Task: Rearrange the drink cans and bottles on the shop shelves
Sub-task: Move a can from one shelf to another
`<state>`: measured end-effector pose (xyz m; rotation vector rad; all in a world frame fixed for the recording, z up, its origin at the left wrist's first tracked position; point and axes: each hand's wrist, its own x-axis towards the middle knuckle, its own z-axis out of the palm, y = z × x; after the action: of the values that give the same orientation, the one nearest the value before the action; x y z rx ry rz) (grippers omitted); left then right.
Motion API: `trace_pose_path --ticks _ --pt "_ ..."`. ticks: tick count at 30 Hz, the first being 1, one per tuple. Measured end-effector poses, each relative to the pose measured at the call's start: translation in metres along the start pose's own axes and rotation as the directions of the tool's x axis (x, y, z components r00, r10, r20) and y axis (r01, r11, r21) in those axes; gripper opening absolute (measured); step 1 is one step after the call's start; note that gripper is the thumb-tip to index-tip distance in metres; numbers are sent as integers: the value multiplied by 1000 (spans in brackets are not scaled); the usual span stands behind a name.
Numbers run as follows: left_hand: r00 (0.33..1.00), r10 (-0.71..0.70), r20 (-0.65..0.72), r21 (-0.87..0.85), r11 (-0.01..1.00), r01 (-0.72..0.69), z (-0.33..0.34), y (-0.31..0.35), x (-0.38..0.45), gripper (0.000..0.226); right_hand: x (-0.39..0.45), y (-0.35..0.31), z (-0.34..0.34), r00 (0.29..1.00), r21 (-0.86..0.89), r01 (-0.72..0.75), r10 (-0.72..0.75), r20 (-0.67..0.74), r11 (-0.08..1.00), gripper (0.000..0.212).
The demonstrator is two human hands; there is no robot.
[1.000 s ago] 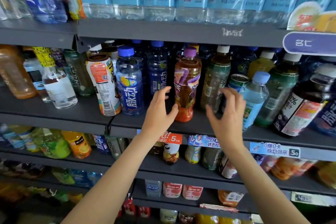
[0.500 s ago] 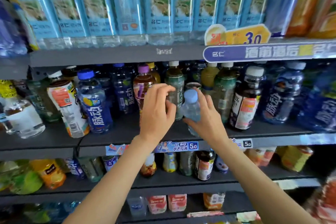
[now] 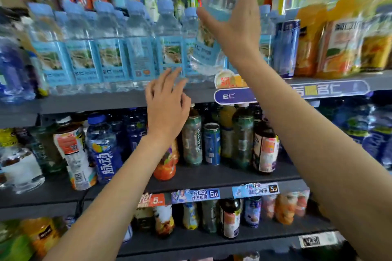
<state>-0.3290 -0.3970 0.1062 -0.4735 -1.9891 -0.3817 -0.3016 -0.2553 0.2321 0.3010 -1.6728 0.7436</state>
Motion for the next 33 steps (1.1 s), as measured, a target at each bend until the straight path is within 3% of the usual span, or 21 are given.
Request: trace_pose_path --ticks 6,12,15,17,19,23,26,28,30,33 --pt "997 83 -10 -10 996 -83 4 -9 -4 41 4 10 59 976 -260 -117 159 146 958 86" --pt "995 98 -20 67 993 -96 7 -7 -4 37 -38 11 66 962 -246 -46 110 251 968 68" --pt "997 72 -29 31 997 -71 8 -8 -12 40 -63 13 44 936 -345 61 66 346 936 57" --pt "998 56 -37 2 998 -56 10 -7 -23 44 -81 19 26 960 -298 202 -128 250 933 44" --pt "998 49 -43 -20 999 -49 13 -4 -36 52 -96 28 10 969 -212 232 -207 134 949 34" --pt "998 7 -66 -228 973 -22 17 6 -69 48 -133 59 -25 979 -117 203 -199 47 972 26" --pt "998 29 59 -249 968 -14 35 7 -109 43 -180 85 -34 981 -91 80 -62 186 993 24" --pt "978 4 208 -193 980 37 52 3 -128 45 -205 107 -21 900 -148 -51 109 421 988 32" --pt "948 -51 315 -134 986 97 63 -1 -135 49 -220 126 -2 754 -226 -107 228 616 968 54" --pt "923 -77 378 -63 992 109 68 -8 -138 53 -219 138 31 632 -296 -151 323 705 943 77"
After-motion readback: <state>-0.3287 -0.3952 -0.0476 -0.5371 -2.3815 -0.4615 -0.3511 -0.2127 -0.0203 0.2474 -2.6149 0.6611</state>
